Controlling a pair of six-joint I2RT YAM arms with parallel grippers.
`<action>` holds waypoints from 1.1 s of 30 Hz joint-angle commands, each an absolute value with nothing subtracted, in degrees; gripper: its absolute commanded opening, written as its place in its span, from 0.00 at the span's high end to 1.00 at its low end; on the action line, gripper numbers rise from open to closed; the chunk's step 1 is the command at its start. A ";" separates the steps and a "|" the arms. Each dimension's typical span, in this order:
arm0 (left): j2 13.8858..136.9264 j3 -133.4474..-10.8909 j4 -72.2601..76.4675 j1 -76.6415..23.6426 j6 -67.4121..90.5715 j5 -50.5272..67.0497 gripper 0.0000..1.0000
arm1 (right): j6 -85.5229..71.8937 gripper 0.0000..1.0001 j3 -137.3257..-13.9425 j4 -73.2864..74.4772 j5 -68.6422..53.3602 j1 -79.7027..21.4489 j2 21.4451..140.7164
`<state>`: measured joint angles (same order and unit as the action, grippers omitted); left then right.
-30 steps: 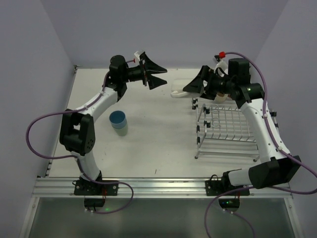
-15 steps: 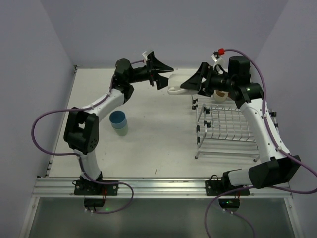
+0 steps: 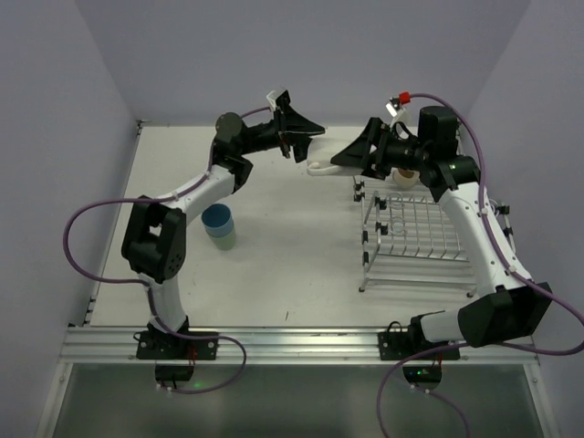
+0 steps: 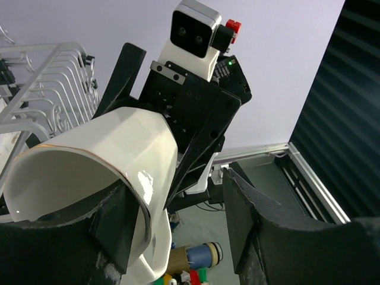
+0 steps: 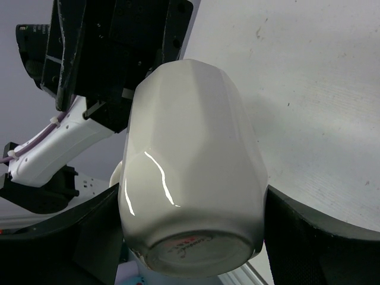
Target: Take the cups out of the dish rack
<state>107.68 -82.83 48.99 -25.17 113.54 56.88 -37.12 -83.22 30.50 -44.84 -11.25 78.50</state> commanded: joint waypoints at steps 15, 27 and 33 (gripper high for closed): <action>107.40 -82.53 55.73 -27.42 126.04 57.39 1.00 | -37.18 1.00 -86.92 26.36 -49.93 -11.60 79.63; 106.08 -83.23 51.34 -24.53 121.03 58.18 1.00 | -31.91 0.01 -88.42 34.01 -45.27 -11.60 78.32; 105.12 -87.09 35.71 -20.83 109.10 60.64 1.00 | -30.32 0.01 -87.72 37.17 -42.72 -11.60 77.52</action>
<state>108.55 -82.17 44.18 -23.24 112.95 59.83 -32.08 -86.35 35.07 -44.60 -11.35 79.83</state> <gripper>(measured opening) 0.144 0.990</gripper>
